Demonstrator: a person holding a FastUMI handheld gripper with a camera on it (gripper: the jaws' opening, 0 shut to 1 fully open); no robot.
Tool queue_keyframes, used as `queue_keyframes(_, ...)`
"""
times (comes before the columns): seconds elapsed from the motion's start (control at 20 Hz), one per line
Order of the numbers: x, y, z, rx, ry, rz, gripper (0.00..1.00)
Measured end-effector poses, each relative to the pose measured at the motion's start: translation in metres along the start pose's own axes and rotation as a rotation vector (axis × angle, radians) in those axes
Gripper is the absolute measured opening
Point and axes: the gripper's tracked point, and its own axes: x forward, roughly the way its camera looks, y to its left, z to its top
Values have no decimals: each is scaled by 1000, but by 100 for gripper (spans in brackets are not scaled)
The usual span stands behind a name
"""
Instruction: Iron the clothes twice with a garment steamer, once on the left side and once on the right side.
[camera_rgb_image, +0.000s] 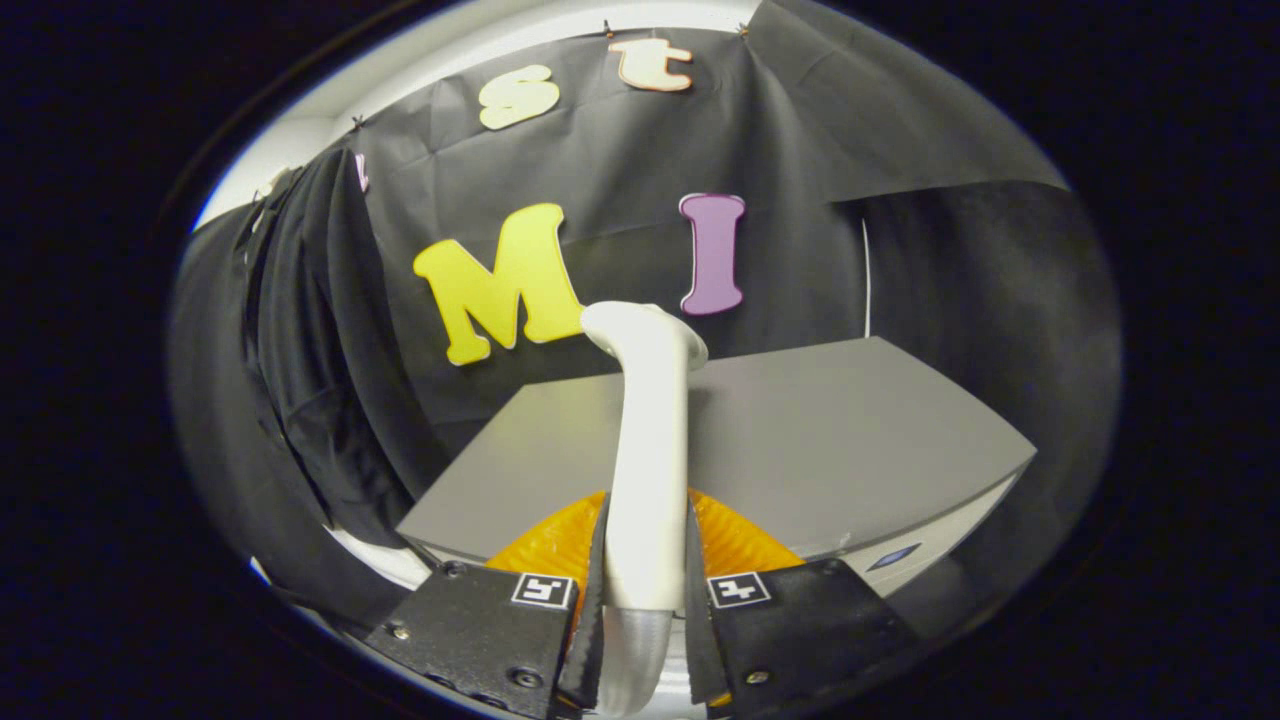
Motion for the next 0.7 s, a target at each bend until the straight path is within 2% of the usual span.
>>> queue_keyframes(0.25, -58, 65, 29, 36, -100, 36, 36)
queue_keyframes(0.7, -131, 224, 77, -46, -273, 165, 35)
